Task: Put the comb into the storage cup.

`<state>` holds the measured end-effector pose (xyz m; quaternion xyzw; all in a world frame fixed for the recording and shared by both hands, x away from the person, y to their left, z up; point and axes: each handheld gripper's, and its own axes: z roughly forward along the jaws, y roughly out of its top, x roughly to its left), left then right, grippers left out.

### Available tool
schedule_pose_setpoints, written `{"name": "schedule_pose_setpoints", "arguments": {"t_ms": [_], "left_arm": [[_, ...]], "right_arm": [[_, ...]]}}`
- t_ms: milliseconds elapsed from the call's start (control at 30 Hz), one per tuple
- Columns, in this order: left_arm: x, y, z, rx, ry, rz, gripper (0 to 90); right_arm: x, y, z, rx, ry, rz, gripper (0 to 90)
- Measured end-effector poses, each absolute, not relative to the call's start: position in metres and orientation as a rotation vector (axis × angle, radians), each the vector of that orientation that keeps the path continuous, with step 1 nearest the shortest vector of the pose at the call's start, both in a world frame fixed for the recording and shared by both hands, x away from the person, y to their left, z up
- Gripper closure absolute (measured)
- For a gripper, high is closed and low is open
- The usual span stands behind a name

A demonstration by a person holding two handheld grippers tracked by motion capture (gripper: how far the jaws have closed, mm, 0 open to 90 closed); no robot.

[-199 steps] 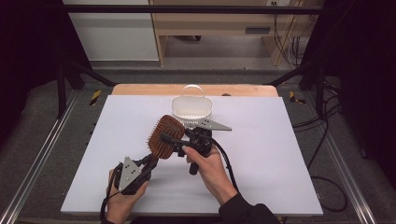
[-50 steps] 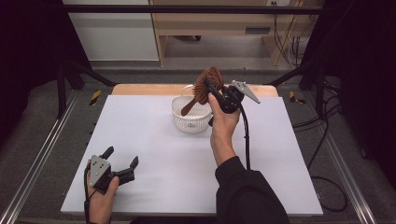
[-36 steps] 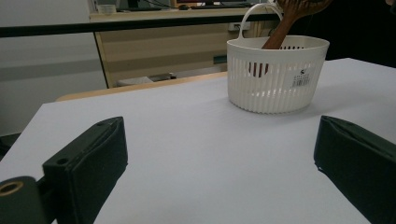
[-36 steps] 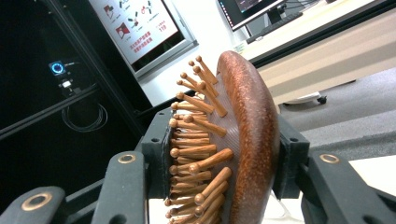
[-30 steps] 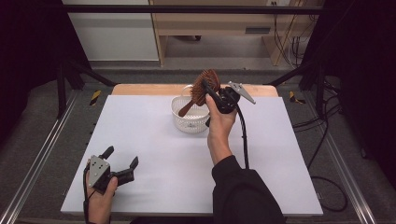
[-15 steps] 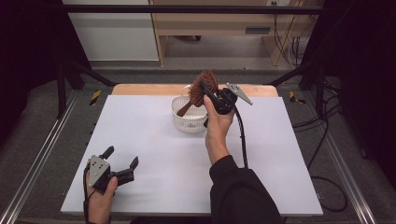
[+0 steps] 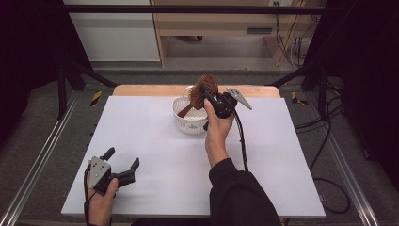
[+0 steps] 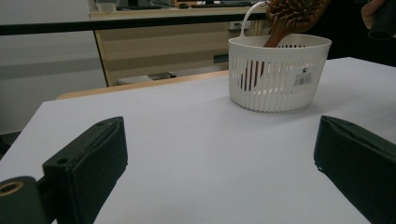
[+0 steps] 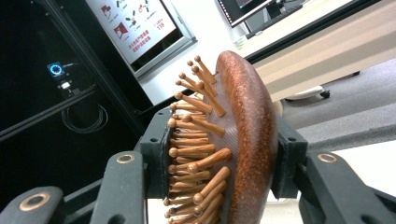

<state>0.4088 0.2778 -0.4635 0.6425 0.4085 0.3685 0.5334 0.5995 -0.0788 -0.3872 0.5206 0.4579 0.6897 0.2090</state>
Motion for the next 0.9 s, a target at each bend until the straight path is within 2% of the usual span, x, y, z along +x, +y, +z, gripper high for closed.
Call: {"name": "schedule_pose_setpoints", "arguments": {"t_ms": [900], "left_arm": [[0.41,0.277,-0.464,1.541,0.975,0.871,2.7]], "right_arm": [[0.603,-0.076,-0.398,1.477,1.284,1.906,50.9]]}}
